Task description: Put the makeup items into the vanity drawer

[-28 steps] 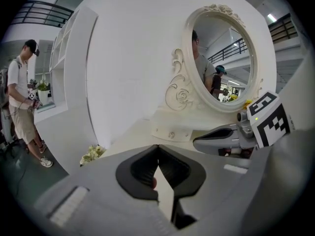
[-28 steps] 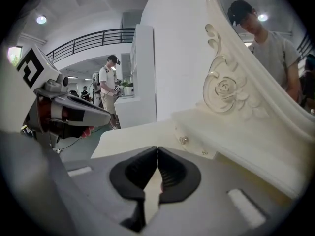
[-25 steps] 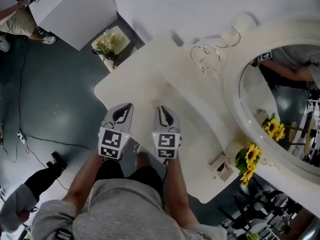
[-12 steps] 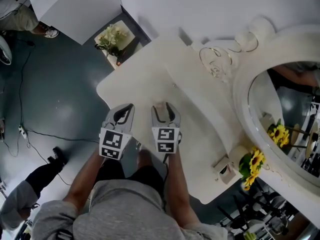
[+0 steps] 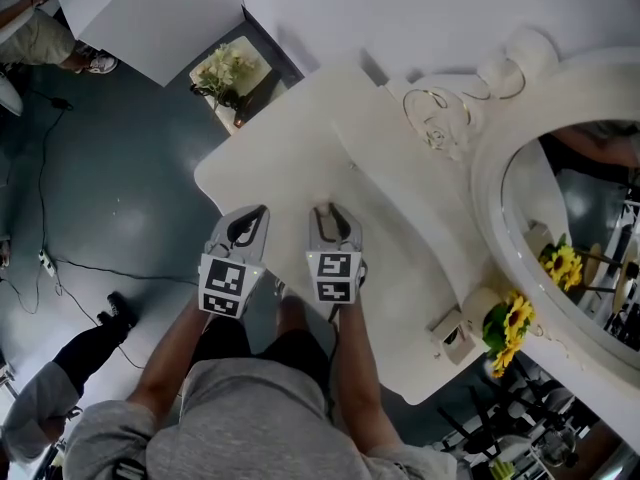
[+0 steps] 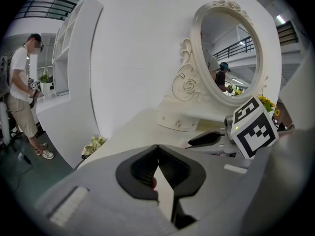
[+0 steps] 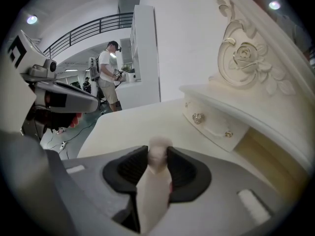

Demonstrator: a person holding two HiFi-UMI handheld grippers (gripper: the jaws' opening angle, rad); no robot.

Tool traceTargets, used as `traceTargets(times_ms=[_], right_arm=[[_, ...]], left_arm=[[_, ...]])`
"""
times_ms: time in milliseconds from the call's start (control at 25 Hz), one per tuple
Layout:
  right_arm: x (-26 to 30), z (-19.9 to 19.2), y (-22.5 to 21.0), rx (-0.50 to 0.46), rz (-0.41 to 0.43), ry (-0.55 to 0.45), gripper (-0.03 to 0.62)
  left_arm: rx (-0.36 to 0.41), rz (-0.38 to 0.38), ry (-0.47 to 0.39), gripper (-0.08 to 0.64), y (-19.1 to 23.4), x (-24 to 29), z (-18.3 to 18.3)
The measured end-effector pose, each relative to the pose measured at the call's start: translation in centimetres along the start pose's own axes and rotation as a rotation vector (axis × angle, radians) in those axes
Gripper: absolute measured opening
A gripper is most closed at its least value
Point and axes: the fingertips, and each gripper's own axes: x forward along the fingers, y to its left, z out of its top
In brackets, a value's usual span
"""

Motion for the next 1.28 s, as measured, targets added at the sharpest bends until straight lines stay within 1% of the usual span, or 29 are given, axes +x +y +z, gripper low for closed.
traceTargets(times_ms=[160,320,480,640,720,920,1120,1280], right_arm=[[-1.2,0.7,-0.3,0.005,-0.021,-0.028,0.126],[-3.6,1.7,-1.0,0.016,-0.057,-0.069,0.126],[-6.8,2.9,-2.3,0.034,-0.115,-0.126,0.124],[-11.0,3.1,-3.3,0.050,-0.165,-0.163,0.124],[-13.2,3.2,-4.2,0.069,-0.208,-0.187,0.124],[-18.6,2.6,-6.9,0.128,-0.347,-0.247,0.124],[-23.9,1.0,-9.3,0.184,-0.479,-0.284,0.124],[-27.7,-0.8,-11.0,0.232,-0.581,-0.306,0.124]], left_arm=[[0.017,-0.012,-0.020,0.011,-0.4,-0.4,0.9],[0.042,-0.033,-0.054,0.011,-1.5,-0.8,2.6],[0.085,-0.080,-0.101,0.011,-3.6,-1.2,4.9],[0.118,-0.125,-0.135,0.011,-6.8,-2.4,6.9],[0.150,-0.163,-0.159,0.011,-8.5,-2.6,8.3],[0.219,-0.279,-0.218,0.011,-13.3,-2.6,11.2],[0.270,-0.392,-0.245,0.011,-18.7,-2.8,12.6],[0.324,-0.490,-0.249,0.011,-23.2,-2.8,12.9]])
